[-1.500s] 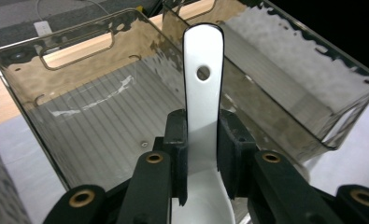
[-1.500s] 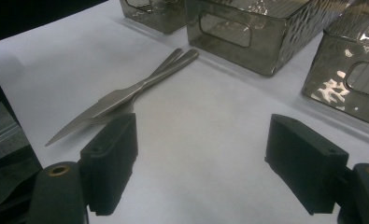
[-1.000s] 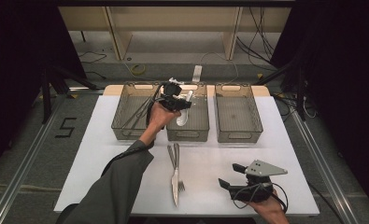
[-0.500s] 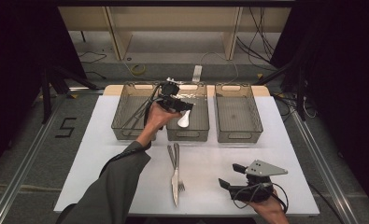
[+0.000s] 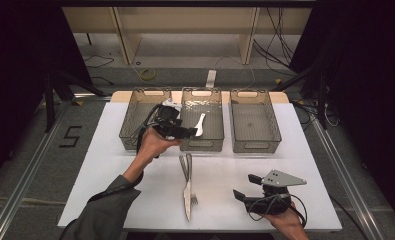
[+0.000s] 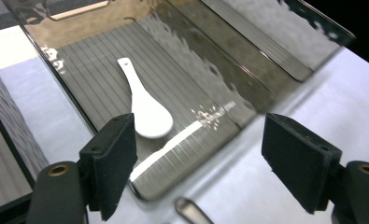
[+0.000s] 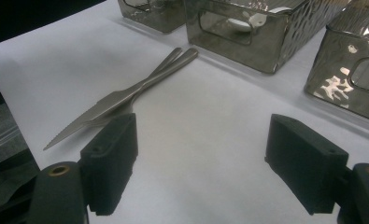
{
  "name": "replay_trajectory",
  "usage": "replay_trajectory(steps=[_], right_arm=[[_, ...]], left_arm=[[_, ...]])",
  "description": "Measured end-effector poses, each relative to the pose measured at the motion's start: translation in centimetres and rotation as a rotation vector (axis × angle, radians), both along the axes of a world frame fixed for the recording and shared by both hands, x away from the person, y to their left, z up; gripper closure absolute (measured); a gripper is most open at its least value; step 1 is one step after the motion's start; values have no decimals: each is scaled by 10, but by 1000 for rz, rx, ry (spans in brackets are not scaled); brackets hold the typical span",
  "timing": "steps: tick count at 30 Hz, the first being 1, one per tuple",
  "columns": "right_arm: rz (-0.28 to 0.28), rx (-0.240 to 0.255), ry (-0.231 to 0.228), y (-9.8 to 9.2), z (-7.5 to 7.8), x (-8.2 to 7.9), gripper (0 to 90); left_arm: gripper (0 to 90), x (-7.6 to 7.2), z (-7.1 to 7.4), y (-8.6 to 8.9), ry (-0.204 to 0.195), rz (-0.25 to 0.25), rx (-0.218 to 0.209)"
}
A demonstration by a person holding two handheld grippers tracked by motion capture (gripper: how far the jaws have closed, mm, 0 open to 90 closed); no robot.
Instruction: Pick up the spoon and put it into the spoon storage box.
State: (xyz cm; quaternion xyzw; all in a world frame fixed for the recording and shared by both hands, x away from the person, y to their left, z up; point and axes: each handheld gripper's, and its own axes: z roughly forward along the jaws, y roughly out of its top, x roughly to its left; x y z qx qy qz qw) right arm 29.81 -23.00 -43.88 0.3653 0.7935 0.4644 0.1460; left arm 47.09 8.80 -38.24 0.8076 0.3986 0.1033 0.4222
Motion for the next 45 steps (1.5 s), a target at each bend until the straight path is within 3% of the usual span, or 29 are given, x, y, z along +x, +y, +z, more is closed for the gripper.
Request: replay_trajectory(steps=[3, 6, 10, 13, 17, 20, 28, 33, 36, 39, 45], right_arm=[[1, 1, 1, 1, 0, 1, 261], [5, -2, 3, 4, 1, 4, 261], [14, 3, 2, 7, 1, 8, 263], [23, 2, 0, 11, 1, 11, 265], [35, 2, 3, 18, 2, 16, 268], [48, -11, 5, 25, 1, 21, 274], [78, -20, 21, 40, -1, 37, 286], [98, -28, 32, 48, -3, 46, 301], [101, -22, 38, 51, -4, 51, 318], [114, -19, 48, 56, -5, 57, 338], [154, -9, 63, 68, -4, 67, 421]], left_arm=[[253, -15, -2, 5, -14, -14, -12], [247, -26, -4, 7, -44, -27, 13], [213, -34, -9, 13, -32, -56, -23], [206, -40, -10, 17, -54, -73, -29], [206, -44, -12, 25, -73, -45, -52], [205, -46, -18, 35, -43, -25, -116], [192, -58, -29, 49, -45, -7, -84], [183, -65, -33, 66, -60, 18, -111], [178, -71, -35, 82, -48, 45, -129], [178, -82, -32, 93, -44, 69, -178], [177, -96, -33, 98, -58, 99, -171]])
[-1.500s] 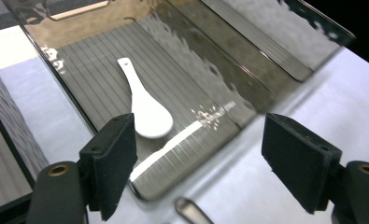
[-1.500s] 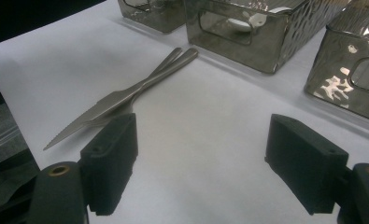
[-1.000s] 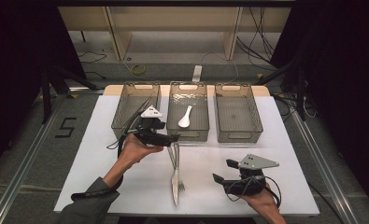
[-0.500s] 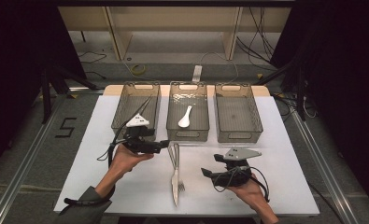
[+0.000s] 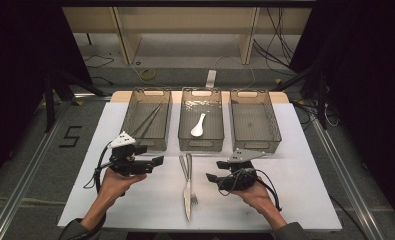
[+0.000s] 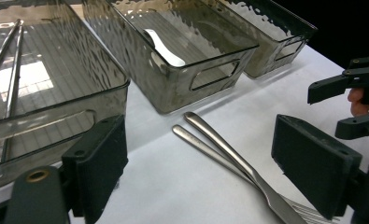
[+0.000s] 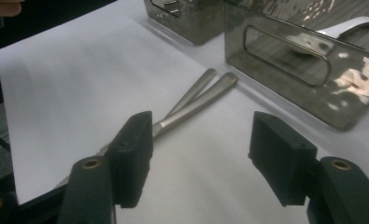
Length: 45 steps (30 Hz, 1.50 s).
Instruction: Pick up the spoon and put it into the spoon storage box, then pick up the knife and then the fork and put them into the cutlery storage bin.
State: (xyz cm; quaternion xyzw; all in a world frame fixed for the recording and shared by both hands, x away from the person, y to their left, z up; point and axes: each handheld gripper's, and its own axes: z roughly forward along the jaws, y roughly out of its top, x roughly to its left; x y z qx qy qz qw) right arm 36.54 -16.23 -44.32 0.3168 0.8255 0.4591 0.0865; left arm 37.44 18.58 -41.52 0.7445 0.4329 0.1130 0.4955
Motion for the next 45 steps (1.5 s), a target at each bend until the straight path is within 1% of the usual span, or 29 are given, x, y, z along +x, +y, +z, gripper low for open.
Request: replay_trajectory(steps=[2, 4, 6, 12, 14, 16, 18, 19, 22, 30, 33, 34, 38, 41, 44, 45], right_arm=[[10, -4, 2, 4, 1, 3, 451], [21, -10, 2, 8, 2, 7, 479], [23, -15, 12, 12, 2, 12, 512], [34, -39, 53, 23, 1, 27, 580], [38, -53, 53, 27, 0, 31, 605], [39, -58, 59, 30, -1, 34, 630], [37, -60, 61, 32, -2, 37, 653], [40, -63, 68, 34, -2, 38, 664], [51, -82, 65, 39, -4, 42, 694], [62, -89, 74, 52, -6, 51, 793], [67, -94, 68, 57, -7, 53, 836], [71, -96, 68, 58, -7, 54, 844], [73, -101, 73, 64, -8, 56, 892], [77, -104, 78, 66, -11, 58, 900], [75, -111, 93, 69, -13, 60, 900], [79, -116, 89, 70, -14, 61, 900]], left_arm=[[177, -3, 0, 0, -2, 7, -2], [177, -4, 0, 0, -3, -4, 2], [177, -5, -1, 0, -1, -4, 4], [177, -10, -2, 0, -18, -8, 23], [177, -11, -2, 0, -22, -11, 28], [175, -12, -2, 0, -19, -11, 24], [175, -13, -1, 0, -25, -12, 23], [175, -14, -1, 0, -29, -10, 23], [175, -15, -1, -1, -34, -13, 27], [172, -19, 0, 0, -51, -7, 18], [172, -21, 1, -1, -58, -9, 11], [172, -21, 1, 0, -59, -15, 18], [171, -22, 1, 1, -64, -16, 18], [171, -22, 2, 0, -68, -11, 9], [171, -22, 2, 0, -69, -12, 15], [171, -22, 2, 0, -70, -12, 16]])
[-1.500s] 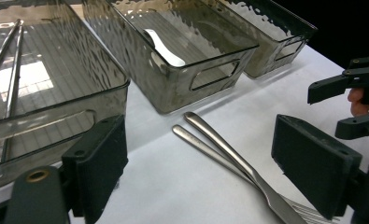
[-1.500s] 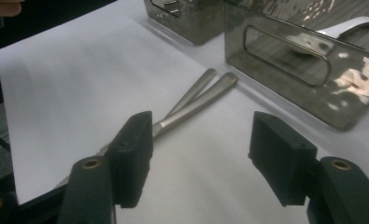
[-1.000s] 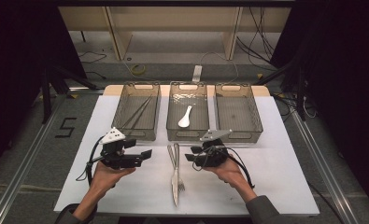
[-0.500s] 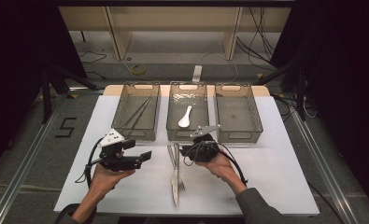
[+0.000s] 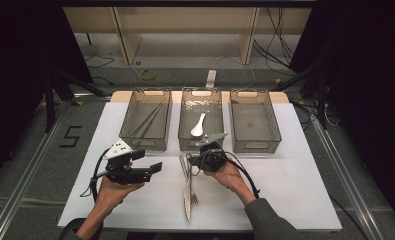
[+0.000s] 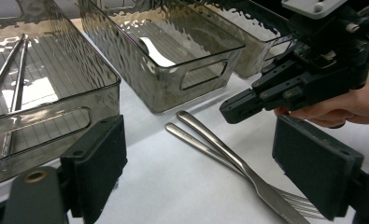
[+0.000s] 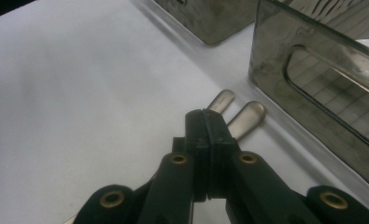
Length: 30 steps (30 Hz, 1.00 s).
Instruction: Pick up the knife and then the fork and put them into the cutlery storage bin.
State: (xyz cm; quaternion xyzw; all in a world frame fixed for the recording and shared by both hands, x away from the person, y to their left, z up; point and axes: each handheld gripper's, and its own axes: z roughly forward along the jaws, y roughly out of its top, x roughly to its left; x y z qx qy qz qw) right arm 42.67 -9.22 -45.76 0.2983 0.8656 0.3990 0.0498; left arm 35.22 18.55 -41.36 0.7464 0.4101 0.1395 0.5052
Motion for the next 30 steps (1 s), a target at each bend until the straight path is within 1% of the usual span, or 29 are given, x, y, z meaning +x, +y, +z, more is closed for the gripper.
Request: replay_trajectory(steps=[5, 7, 8, 10, 12, 13, 14, 18, 20, 25, 27, 30], right_arm=[[-7, -32, 12, 5, -6, 4, 900], [-6, -48, 14, 7, -7, 6, 900], [-6, -50, 15, 7, -8, 8, 900], [-6, -54, 22, 9, -10, 10, 900], [-7, -58, 26, 11, -11, 11, 900], [0, -56, 19, 12, -12, 12, 900], [-3, -57, 29, 14, -12, 12, 900], [13, -67, 21, 20, -11, 13, 900], [26, -87, 16, 24, -11, 14, 900], [43, -111, 17, 30, -13, 17, 900], [39, -130, 22, 32, -15, 18, 900], [33, -145, 24, 32, -18, 21, 900]], left_arm=[[171, 1, 0, -1, 0, -2, 3], [171, 1, 0, 0, 5, -2, -3], [171, 1, 0, 0, 12, -4, -12], [171, 1, 0, 0, 15, -5, -15], [171, 0, 0, 0, 12, -3, -10], [171, 0, 0, 0, 12, -5, -6], [171, 0, 0, 0, 9, -3, -4], [171, -1, 0, -2, 4, -5, 2], [171, -1, 0, -2, 7, -12, 8], [171, -1, 0, -2, 8, -13, 5], [171, -1, 0, -2, 7, -13, 5], [171, -2, 0, -3, 5, -14, 5]])
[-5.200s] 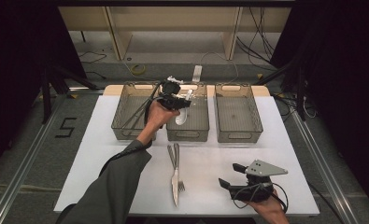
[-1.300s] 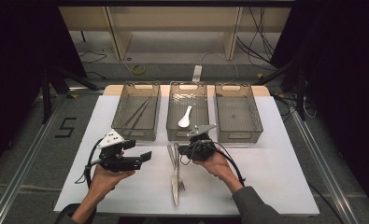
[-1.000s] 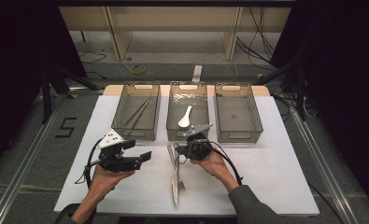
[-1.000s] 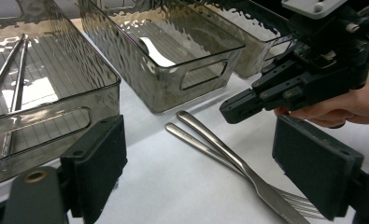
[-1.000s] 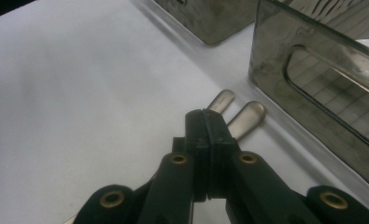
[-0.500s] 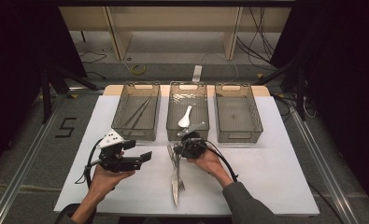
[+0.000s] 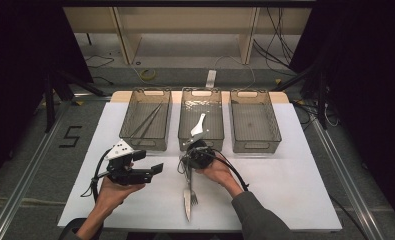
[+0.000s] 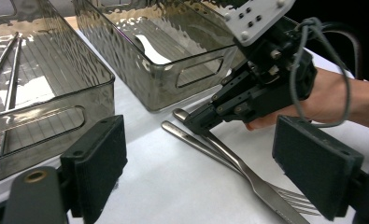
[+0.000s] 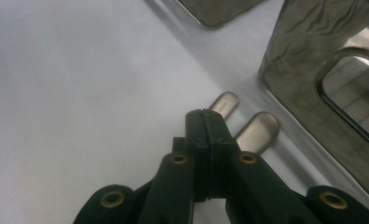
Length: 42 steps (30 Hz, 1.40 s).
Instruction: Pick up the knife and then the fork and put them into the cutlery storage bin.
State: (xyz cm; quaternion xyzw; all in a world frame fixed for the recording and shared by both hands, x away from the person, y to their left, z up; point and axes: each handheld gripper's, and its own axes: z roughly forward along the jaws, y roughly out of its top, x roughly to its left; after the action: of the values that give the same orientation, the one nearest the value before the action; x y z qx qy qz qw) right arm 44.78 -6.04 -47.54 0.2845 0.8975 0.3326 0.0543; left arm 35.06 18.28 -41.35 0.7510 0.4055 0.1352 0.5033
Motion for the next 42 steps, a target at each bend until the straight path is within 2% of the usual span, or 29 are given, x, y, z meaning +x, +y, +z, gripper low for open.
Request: replay_trajectory(steps=[3, 5, 9, 10, 17, 21, 30, 42], right_arm=[[1, -14, 4, 0, -2, 1, 900], [2, -24, 2, 0, -2, 1, 900], [13, -46, -4, -2, -1, 2, 900], [2, -56, 8, -3, 0, 2, 900], [-12, -104, 8, -13, 2, 2, 900], [-22, -108, 15, -23, 2, -1, 900], [-33, -131, 21, -43, 4, -18, 900], [-34, -184, 50, -55, 9, -36, 900]], left_arm=[[171, 0, 1, 0, -7, -2, -3], [171, 0, 1, 1, -5, -3, -24], [171, 0, 0, 0, 0, -5, -10], [171, 0, 0, 0, 0, -7, -9], [171, 0, 0, -1, 2, -7, -5], [171, 0, 0, -1, 2, -11, 5], [171, 0, -1, -3, 4, -12, 9], [172, -1, -1, -3, 4, -16, 17]])
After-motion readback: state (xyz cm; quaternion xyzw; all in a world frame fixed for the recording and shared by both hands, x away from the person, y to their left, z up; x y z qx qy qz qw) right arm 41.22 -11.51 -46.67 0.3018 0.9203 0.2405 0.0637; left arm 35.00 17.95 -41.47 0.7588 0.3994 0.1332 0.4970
